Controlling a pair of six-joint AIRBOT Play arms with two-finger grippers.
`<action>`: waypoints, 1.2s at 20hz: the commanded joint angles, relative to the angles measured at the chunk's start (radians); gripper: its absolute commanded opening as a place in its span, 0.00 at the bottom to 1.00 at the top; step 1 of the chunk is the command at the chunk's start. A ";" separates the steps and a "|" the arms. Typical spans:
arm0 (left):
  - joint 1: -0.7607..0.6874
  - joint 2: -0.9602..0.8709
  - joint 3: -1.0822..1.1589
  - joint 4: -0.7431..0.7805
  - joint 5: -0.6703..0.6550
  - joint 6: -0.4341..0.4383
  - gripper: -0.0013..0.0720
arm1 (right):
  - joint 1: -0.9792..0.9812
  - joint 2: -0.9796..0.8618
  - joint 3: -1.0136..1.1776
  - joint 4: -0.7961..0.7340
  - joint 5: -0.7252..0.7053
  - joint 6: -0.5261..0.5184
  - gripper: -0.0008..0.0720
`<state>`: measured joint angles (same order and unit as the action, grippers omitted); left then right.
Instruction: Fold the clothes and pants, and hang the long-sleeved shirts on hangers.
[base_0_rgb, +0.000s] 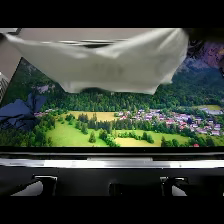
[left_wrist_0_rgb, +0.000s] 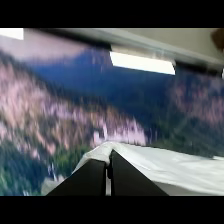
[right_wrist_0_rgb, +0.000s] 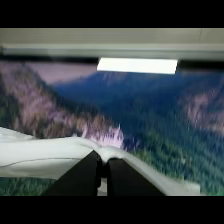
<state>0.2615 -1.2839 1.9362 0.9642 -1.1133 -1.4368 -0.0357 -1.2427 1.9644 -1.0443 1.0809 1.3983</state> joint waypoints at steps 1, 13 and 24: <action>-0.006 0.115 0.219 0.132 0.034 -0.074 0.03 | 0.014 0.118 0.196 -0.060 0.009 0.055 0.06; -0.008 0.479 -0.167 0.362 -0.043 -0.203 0.03 | 0.014 0.310 0.150 -0.078 0.193 0.346 0.06; -0.174 -0.316 -0.187 0.274 -0.061 -0.157 0.04 | 0.016 -0.271 -0.134 -0.088 0.220 0.503 0.06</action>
<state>0.1333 -1.3891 1.7493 1.2404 -1.2270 -1.5967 -0.0204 -1.3598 1.9064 -1.1378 1.3811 1.8980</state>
